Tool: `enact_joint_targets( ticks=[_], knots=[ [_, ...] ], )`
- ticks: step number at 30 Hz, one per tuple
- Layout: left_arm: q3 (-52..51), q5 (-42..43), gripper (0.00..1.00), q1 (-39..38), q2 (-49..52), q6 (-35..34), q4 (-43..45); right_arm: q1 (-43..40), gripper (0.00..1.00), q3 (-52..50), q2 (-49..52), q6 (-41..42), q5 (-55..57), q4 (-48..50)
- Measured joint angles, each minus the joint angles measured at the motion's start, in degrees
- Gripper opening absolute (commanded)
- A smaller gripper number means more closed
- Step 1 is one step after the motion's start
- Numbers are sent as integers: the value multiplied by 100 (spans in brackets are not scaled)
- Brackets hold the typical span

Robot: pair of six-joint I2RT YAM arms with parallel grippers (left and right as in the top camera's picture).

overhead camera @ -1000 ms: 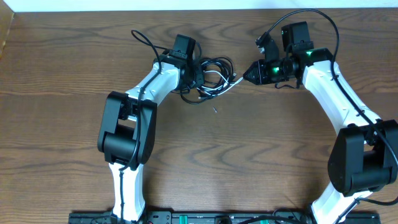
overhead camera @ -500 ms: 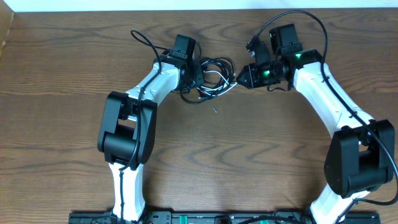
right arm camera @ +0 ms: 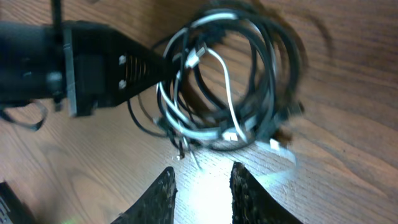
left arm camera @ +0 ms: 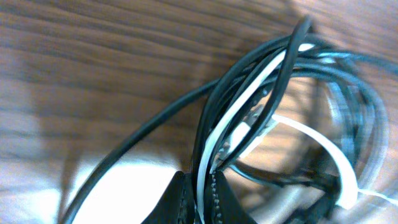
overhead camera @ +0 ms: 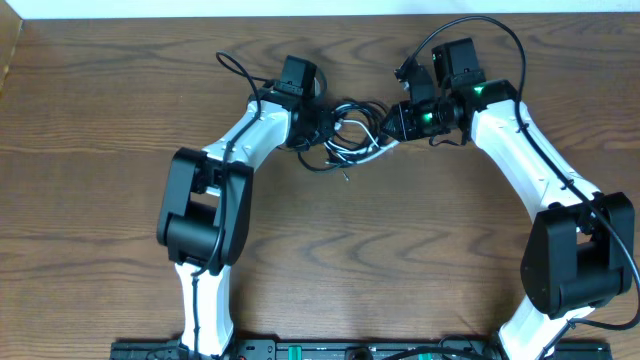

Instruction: Untangle cables

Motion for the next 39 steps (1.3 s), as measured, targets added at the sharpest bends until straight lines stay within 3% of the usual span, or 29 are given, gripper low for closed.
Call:
enact_joint_targets(
  ticks=[12,30,34,39],
  knots=[
    [-46,1720,7,24,-1882,-2,0,186,27,2,0,22,7,264],
    [-46,2658,7,37,-1893,-409,149,243,23,2,522,527,144,758],
    [-55,3123,7,164,-1893,-763,835,243,23,0,708,601,160,774],
    [-85,3963,8,485,-1895,-1738,2570,240,22,7,715,776,256,855]
  ],
)
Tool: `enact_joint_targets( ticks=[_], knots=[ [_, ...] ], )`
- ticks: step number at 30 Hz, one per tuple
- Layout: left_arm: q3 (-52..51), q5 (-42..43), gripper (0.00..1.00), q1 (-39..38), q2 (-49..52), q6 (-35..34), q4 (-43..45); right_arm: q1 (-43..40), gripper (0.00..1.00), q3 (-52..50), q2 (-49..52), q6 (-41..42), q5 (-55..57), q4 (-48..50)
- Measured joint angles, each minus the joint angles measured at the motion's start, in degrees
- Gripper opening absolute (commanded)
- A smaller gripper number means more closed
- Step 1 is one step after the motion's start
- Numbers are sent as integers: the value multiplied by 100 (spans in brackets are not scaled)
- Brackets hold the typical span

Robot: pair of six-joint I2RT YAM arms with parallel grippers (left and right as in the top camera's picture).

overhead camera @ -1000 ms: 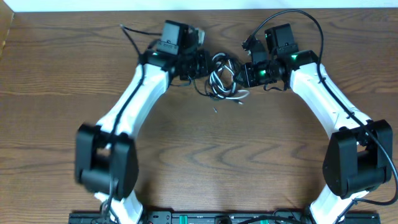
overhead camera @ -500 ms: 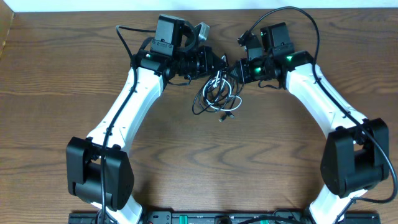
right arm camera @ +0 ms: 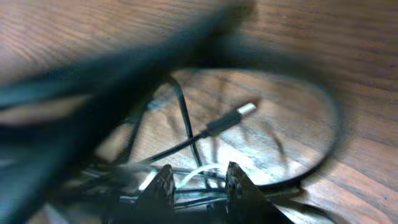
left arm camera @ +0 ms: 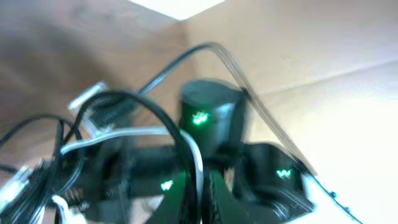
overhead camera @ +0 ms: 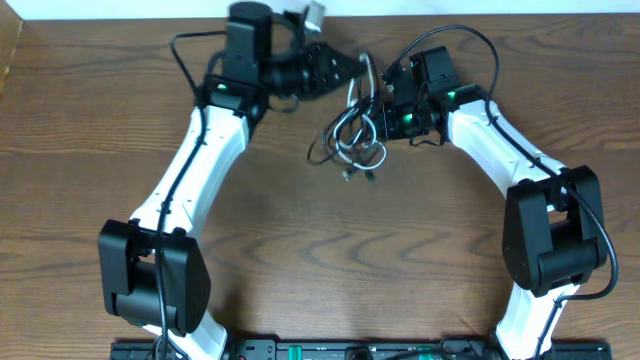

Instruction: Untangle cables

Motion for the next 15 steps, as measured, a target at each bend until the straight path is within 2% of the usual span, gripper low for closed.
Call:
enact_joint_targets(
  ticks=[8,15],
  knots=[
    [-63,807,7,240,-39,-1735,1923,0,17,76,35,382,164,96],
    [-149,1088,7,691,-319,-2712,3106,-92,17,157,125,483,282,-173]
  ],
)
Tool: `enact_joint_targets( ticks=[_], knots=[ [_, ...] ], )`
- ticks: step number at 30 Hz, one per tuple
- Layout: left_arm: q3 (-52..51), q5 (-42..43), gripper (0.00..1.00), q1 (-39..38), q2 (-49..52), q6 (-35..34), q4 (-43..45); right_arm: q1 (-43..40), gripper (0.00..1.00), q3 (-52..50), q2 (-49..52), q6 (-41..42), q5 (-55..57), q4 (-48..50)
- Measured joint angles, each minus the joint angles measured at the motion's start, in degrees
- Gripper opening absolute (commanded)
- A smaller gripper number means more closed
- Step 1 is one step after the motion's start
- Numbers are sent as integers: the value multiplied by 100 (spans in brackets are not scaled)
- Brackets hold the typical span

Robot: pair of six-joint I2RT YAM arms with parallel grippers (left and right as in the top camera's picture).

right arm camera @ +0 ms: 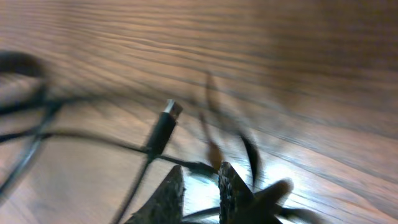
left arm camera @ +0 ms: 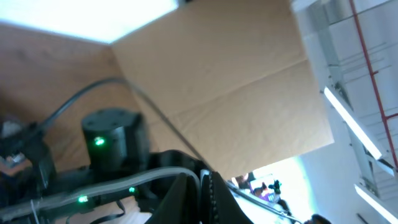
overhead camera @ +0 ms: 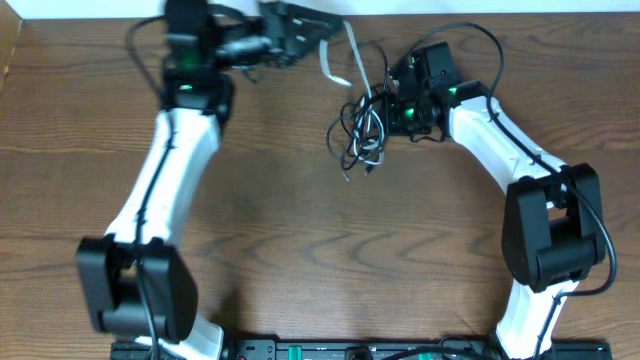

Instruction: Untangle cables

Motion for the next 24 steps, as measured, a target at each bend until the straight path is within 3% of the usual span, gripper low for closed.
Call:
enact_joint_targets(
  ticks=[6,9,15,20,23,24],
  knots=[
    [92,17,8,824,-507,-216,87,-348,18,-57,214,-15,179,-269],
    [160,15,8,968,-590,50,-625,-490,21,-81,271,-184,107,-282],
    [188,-365,7,813,-575,1617,-3613,-492,26,-81,269,-575,-468,-321],
    [188,-1346,8,595,-570,2898,-5320,-494,32,-94,72,-887,-916,-404],
    [188,-2149,17,363,-564,3536,-5816,-494,34,-103,-269,-1005,-1056,-476],
    [188,-2411,27,260,-564,3700,-5897,-494,34,-103,-431,-1036,-1091,-490]
  ],
)
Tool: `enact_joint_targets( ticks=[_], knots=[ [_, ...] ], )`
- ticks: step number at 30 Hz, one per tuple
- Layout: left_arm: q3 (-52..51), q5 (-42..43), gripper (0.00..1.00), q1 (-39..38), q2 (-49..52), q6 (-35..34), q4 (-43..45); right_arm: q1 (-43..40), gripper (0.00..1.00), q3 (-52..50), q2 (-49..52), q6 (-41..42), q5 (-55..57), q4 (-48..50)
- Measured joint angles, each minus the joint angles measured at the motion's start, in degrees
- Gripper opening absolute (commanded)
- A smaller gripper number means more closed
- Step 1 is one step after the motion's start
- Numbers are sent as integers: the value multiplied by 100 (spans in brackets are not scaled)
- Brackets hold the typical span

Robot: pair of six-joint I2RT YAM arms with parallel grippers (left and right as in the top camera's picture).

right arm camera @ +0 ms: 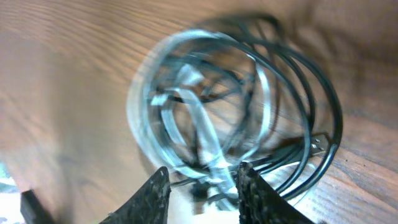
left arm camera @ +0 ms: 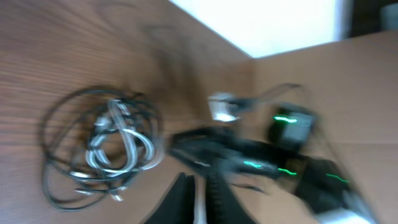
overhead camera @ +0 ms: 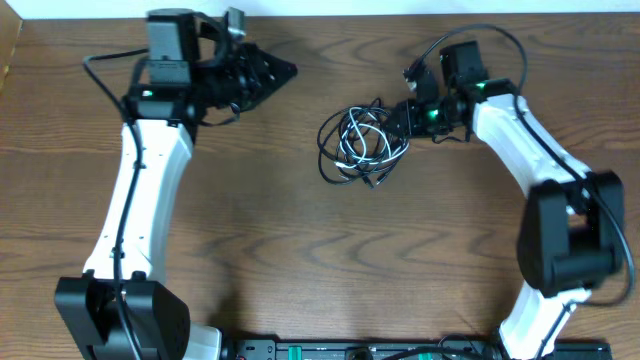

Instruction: Untangle cables

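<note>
The cable tangle [overhead camera: 360,145] is a loose coil of black and white leads lying flat on the wooden table, also visible from the left wrist [left arm camera: 102,146] and right wrist [right arm camera: 230,106]. My left gripper [overhead camera: 285,70] hangs well to the tangle's left and farther back. Its jaws [left arm camera: 200,199] are close together with a short white strip of cable between them. My right gripper [overhead camera: 400,122] sits at the tangle's right edge. It is open [right arm camera: 202,186], fingers wide apart, with strands of the coil lying in the gap.
The right arm's own black lead [overhead camera: 480,30] arcs above its wrist. A black bar [overhead camera: 350,352] runs along the table's front edge. A cardboard wall [left arm camera: 323,81] stands behind the table. Bare wood [overhead camera: 330,250] lies in front of the tangle.
The tangle, then stretched upward with a white strand toward my left gripper, now lies as a flat coil. My left gripper has come lower. My right gripper's fingers have spread wide.
Both grippers were at the tangle in mid-table, the left shut on a white strand, the right open. Then the left was raised toward the back edge with the strand, the right narrowed in the coil. By now the coil lies loose on the table.
</note>
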Motion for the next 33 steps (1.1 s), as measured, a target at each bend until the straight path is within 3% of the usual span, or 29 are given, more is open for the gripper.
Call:
enact_joint_targets(
  ticks=[4,6,12,21,33],
  knots=[
    [0,-970,50,-505,61,479,-79,0,41,0,-614,-76,-72,-4],
    [0,-1303,55,-723,173,651,-85,0,43,0,-752,-92,-85,-17],
    [0,-1810,56,-1128,885,1305,-81,-24,46,0,-772,-140,109,-195],
    [0,-1971,56,-1154,2096,2247,87,-289,48,0,-772,-216,247,-365],
    [0,-1753,56,-1266,2865,2693,1010,-332,50,0,-772,-256,334,-450]
  ],
)
